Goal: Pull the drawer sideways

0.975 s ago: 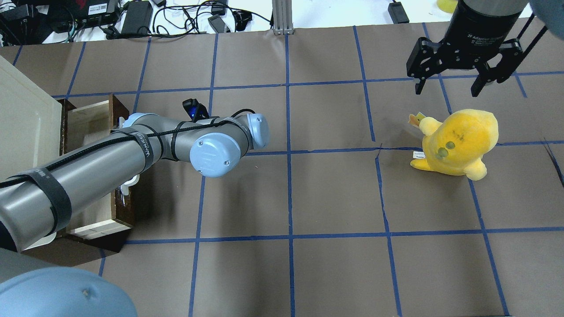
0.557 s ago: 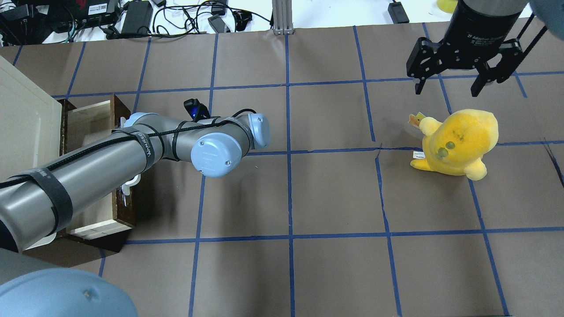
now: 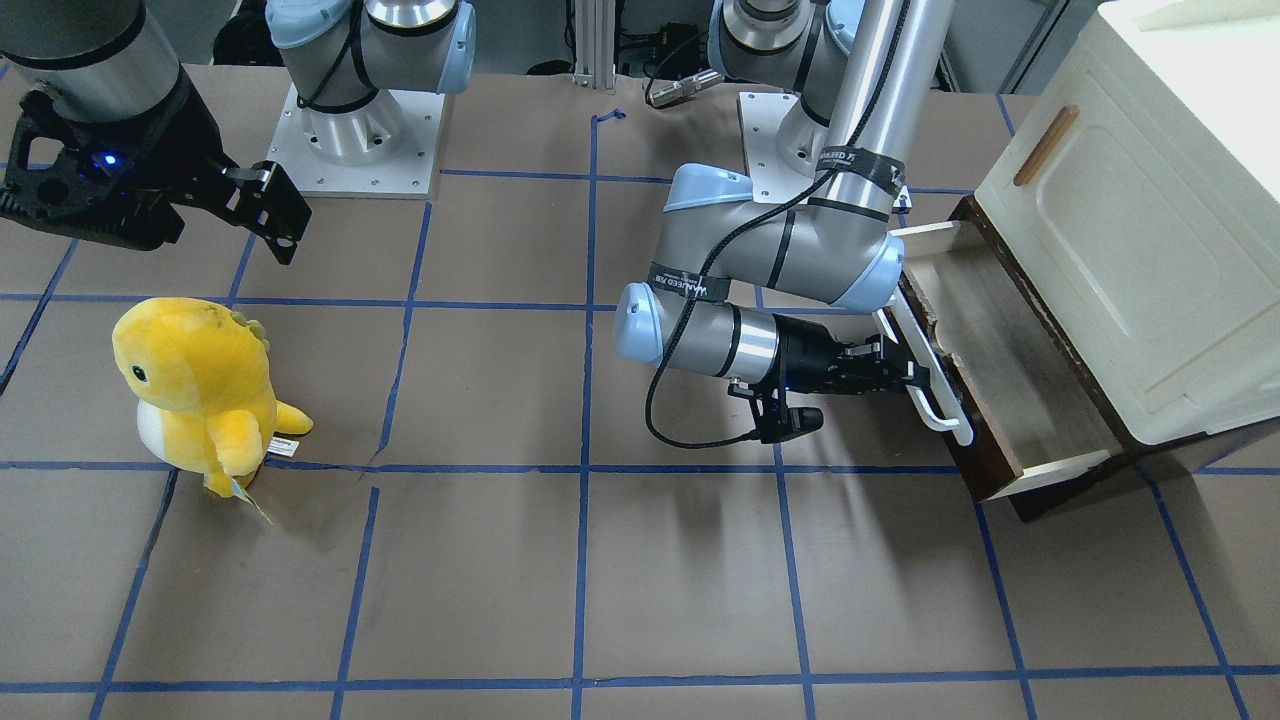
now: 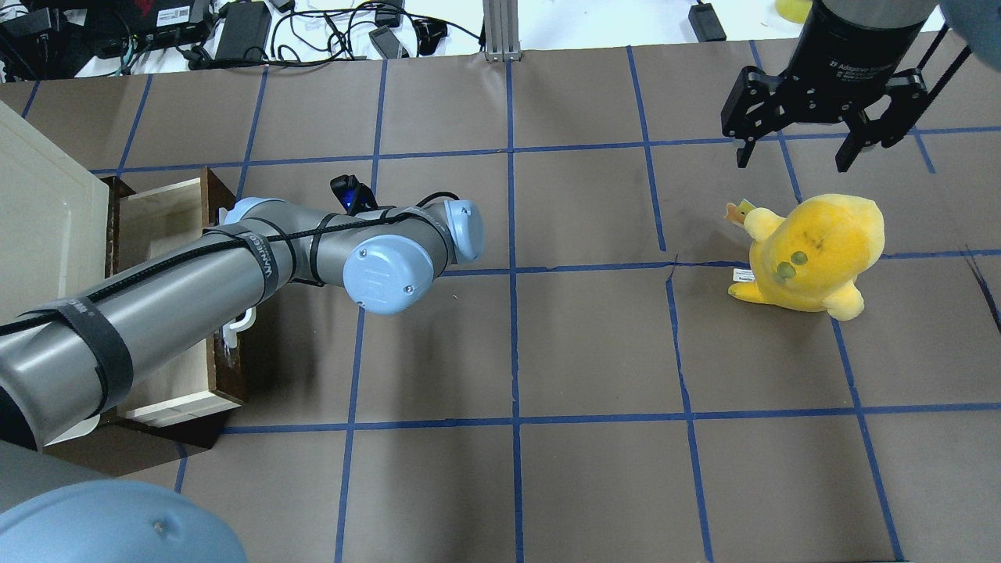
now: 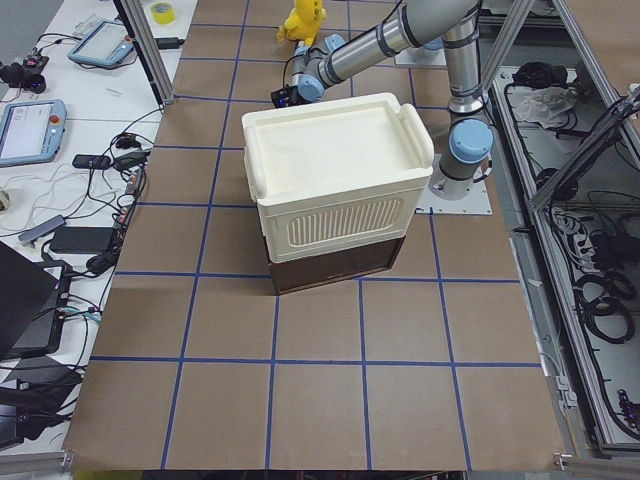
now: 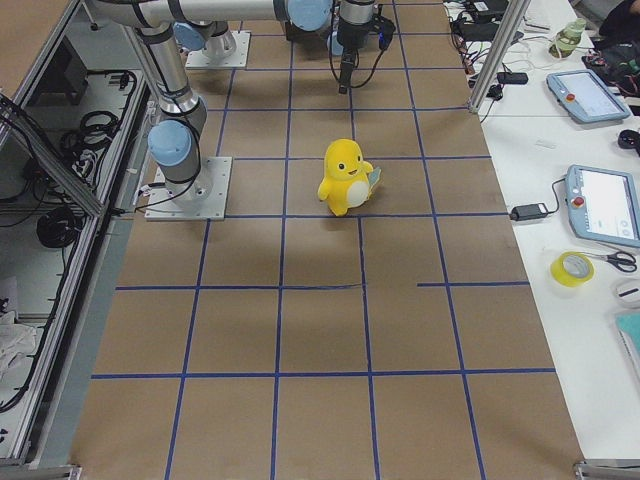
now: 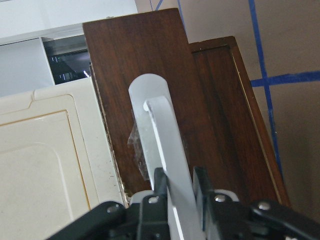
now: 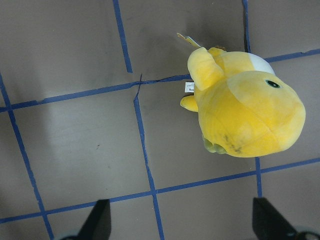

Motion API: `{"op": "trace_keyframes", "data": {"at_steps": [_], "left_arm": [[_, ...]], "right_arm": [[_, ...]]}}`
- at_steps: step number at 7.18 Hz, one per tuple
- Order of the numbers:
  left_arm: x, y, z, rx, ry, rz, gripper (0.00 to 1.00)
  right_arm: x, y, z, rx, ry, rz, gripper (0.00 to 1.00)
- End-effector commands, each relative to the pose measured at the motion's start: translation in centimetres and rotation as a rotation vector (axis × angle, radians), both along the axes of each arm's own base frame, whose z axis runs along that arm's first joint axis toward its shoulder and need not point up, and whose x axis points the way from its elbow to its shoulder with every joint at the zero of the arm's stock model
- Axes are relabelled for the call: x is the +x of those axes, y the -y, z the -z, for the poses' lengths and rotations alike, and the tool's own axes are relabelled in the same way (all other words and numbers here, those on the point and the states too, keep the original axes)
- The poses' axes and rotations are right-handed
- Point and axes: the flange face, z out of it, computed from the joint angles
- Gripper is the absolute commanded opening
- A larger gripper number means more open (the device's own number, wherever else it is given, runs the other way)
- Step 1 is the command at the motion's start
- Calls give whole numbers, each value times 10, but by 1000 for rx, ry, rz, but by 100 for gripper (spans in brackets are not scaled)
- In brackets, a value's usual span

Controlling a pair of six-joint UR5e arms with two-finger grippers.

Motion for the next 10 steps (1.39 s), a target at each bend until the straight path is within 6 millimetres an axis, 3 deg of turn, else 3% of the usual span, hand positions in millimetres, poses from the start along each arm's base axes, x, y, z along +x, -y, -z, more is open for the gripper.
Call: {"op": "trace_keyframes", "data": {"at_steps": [1, 2, 3, 5, 7, 8, 10], "left_arm": [[-1, 0, -2, -3, -3, 2, 88], [-3, -2, -8, 9, -30, -12, 89], [-12, 2, -32, 20, -121, -47, 93], [-39, 21, -113, 41, -475, -116, 96], [-54, 28, -194, -16, -873, -59, 96], [-46, 21, -221, -55, -1019, -82, 96], [-7, 7, -276, -136, -1238, -131, 97]], "right_arm": [[0, 0, 0, 0, 0, 0, 100], [0, 0, 0, 0, 0, 0, 100], [0, 0, 0, 0, 0, 0, 100], [0, 0, 0, 0, 0, 0, 100], [0, 0, 0, 0, 0, 0, 100], [0, 0, 0, 0, 0, 0, 100], [0, 0, 0, 0, 0, 0, 100]]}}
